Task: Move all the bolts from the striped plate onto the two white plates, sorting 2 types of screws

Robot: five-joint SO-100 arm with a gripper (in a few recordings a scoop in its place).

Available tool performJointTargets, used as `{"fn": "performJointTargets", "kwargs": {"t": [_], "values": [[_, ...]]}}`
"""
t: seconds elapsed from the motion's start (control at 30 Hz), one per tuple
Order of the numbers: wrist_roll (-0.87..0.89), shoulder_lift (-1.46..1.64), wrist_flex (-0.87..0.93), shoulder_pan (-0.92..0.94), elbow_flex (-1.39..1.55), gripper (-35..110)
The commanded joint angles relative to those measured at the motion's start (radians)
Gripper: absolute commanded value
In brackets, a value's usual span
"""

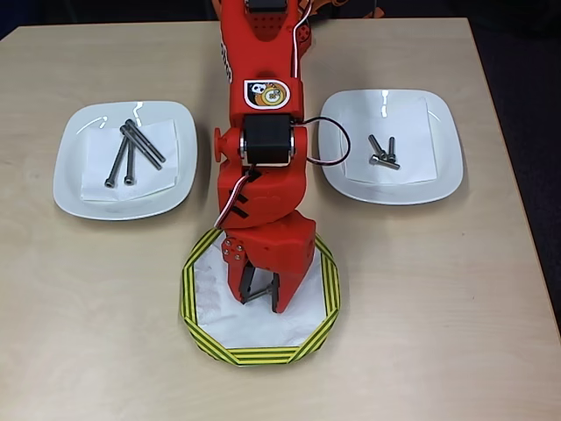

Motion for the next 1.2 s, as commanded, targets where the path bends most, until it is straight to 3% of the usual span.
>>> {"fn": "performJointTargets", "kwargs": {"t": [0.0, 0.5, 0.87, 1.17], "values": [[0.005, 0.051, 0.052, -0.034, 0.011, 16], [-0.028, 0.123, 0.1, -0.055, 0.091, 15], [-0.051, 0.072, 0.08, -0.043, 0.075, 0], [-0.138, 0.115, 0.261, -0.048, -0.048, 0]]}}
